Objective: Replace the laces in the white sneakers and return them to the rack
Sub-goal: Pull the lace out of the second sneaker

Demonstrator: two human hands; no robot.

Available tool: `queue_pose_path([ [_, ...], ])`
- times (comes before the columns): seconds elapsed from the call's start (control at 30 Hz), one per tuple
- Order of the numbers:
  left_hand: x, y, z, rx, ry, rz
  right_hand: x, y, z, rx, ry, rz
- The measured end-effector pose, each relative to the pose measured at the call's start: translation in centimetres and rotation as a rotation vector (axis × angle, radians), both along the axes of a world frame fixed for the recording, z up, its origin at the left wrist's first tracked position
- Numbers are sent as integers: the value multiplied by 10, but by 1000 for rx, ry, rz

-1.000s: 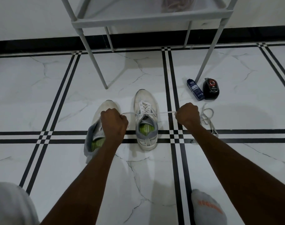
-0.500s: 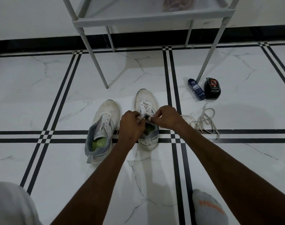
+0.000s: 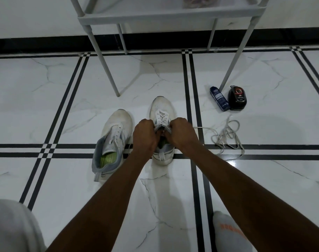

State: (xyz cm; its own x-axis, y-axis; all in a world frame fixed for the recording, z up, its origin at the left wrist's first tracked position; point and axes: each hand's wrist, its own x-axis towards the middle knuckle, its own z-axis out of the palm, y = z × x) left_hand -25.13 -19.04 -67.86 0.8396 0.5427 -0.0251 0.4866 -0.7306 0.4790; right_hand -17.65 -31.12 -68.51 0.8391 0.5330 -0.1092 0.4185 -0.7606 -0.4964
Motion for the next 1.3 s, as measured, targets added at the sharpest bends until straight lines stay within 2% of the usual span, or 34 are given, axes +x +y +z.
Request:
queue_pose_path([
  [0.13, 5, -1, 3, 2, 27, 37, -5, 3, -1, 24, -6, -62],
  [0.33, -16, 9, -13, -164, -92, 68, 0, -11, -2, 156, 95, -67],
  [0.43, -20, 16, -11, -311, -121, 92, 8, -19, -10, 287, 127, -58],
  [0.57, -29, 23, -21, -649, -130, 195, 10, -25, -6, 326, 214, -153],
  [0.6, -31, 22, -24, -670, -134, 196, 11, -27, -5, 342, 249, -158],
  [0.73, -28, 22, -22, -459, -144, 87, 12, -25, -7, 275, 227, -40],
  [0.87, -28, 9, -5, -436, -224, 68, 9, -18, -1, 266, 193, 31],
  [0.97, -27, 8, -6, -390, -284, 73, 8, -15, 7, 493, 443, -79],
  [1.07, -20, 11, -3, -503, -286, 89, 12, -10, 12, 583, 564, -171],
  [1.13, -14, 5, 8, -758, -213, 133, 14, -7, 21, 578, 737, -237],
  [1.2, -5, 6, 22, -1061, -157, 281, 17, -8, 29, 716, 1020, -365],
  [1.3, -4, 34, 37, -1300, -316, 561, 33, -25, 35, 1048, 1225, -592],
])
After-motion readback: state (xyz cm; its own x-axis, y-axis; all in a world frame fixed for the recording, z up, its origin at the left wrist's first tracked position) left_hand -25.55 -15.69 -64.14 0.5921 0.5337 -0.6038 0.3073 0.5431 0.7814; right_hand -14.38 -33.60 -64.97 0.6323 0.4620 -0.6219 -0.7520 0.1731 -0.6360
